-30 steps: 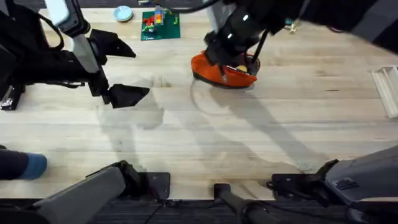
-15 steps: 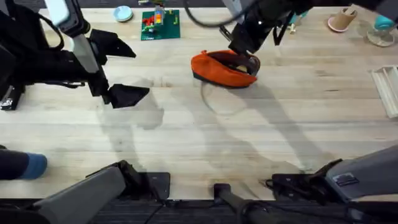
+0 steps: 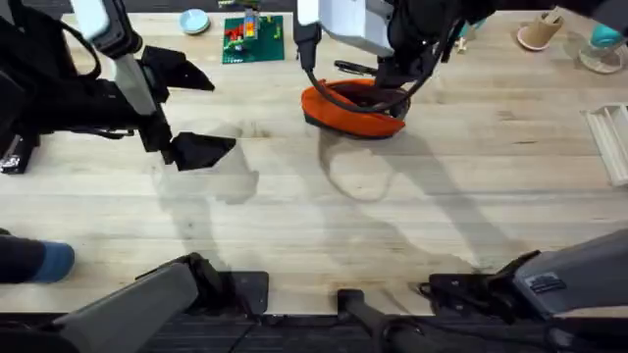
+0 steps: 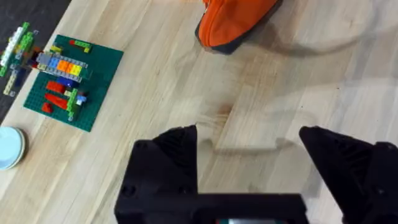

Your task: Unzip the bag, pick up the pens from the table one at a time and place them inside, then zip the bag closed.

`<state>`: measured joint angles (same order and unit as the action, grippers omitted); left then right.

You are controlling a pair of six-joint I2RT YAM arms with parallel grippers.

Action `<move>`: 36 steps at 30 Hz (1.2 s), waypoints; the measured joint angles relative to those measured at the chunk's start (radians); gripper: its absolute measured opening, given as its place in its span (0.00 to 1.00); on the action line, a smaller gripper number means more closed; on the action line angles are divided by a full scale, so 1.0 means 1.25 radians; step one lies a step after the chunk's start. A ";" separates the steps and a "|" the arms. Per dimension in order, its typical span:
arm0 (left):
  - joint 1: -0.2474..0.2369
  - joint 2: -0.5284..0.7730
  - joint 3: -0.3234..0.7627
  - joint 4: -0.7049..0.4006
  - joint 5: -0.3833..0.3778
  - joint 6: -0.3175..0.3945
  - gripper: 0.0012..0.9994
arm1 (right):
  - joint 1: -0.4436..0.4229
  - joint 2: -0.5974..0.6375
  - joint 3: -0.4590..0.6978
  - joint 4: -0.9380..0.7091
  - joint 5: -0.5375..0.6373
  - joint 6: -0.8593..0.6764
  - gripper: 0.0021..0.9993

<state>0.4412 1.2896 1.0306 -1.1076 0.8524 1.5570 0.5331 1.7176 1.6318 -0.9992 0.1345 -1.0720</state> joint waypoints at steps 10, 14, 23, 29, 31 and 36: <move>0.000 0.000 0.000 0.000 0.000 0.000 0.99 | -0.017 0.017 0.001 -0.019 -0.065 -0.042 0.03; 0.000 0.000 0.000 0.000 0.000 0.000 0.99 | -0.036 0.042 0.001 -0.021 -0.106 -0.044 0.03; 0.000 0.000 0.000 0.000 0.000 0.000 0.99 | -0.073 0.085 0.001 -0.021 -0.165 -0.043 0.03; 0.000 0.000 0.000 0.000 0.000 0.000 0.99 | -0.079 0.130 0.001 -0.021 -0.184 -0.043 0.03; 0.000 0.000 0.000 0.000 0.000 0.000 0.99 | -0.079 0.144 0.001 -0.021 -0.186 -0.043 0.03; 0.000 0.000 0.000 0.000 0.000 0.000 0.99 | -0.079 0.170 0.001 -0.021 -0.186 -0.043 0.03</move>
<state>0.4412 1.2896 1.0306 -1.1076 0.8524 1.5570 0.4343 1.9304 1.6329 -1.0252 -0.0986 -1.1256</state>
